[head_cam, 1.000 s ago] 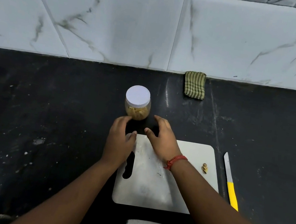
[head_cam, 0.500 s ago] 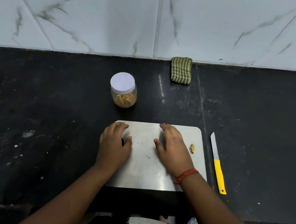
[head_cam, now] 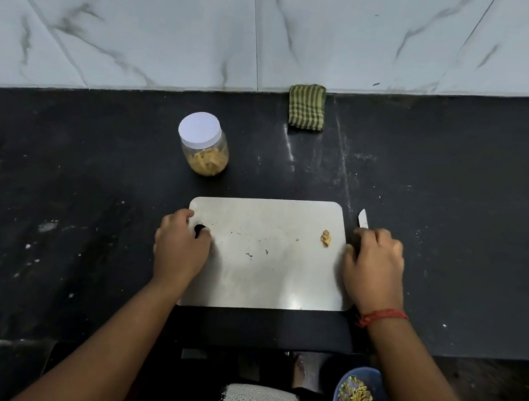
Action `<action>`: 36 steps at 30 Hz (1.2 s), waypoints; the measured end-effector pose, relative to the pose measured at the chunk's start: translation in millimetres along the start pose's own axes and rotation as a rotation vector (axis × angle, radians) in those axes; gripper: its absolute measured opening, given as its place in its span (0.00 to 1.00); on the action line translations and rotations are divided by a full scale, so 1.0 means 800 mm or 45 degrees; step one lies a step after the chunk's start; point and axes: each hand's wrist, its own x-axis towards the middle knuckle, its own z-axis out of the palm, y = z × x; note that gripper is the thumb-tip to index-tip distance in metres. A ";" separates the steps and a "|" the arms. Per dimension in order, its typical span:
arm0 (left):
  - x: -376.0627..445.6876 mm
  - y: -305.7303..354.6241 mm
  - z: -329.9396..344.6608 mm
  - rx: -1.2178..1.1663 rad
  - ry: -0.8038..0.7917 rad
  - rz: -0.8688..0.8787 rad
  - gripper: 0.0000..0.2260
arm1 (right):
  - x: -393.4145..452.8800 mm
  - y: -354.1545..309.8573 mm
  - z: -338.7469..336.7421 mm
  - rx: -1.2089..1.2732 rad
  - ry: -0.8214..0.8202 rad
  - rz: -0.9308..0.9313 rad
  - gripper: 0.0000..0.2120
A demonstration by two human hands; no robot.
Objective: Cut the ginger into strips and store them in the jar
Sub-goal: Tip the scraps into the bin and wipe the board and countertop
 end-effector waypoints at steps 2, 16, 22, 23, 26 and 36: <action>0.002 0.003 -0.005 -0.080 -0.041 -0.088 0.20 | -0.006 0.013 0.000 -0.091 -0.035 0.060 0.12; 0.053 0.028 -0.053 -0.666 -0.425 -0.485 0.15 | -0.016 -0.004 0.021 0.061 0.070 0.343 0.17; 0.037 0.029 -0.052 -0.993 -0.553 -0.407 0.08 | -0.027 -0.010 0.025 0.009 0.106 0.359 0.20; 0.032 0.029 -0.053 -1.070 -0.611 -0.362 0.13 | -0.029 -0.012 0.025 0.010 0.111 0.371 0.20; 0.021 0.023 -0.056 -1.238 -0.830 -0.312 0.21 | -0.026 -0.013 0.021 0.029 0.119 0.391 0.17; 0.011 -0.011 -0.045 -1.451 -0.844 -0.321 0.19 | -0.062 -0.056 -0.032 0.439 0.301 0.401 0.13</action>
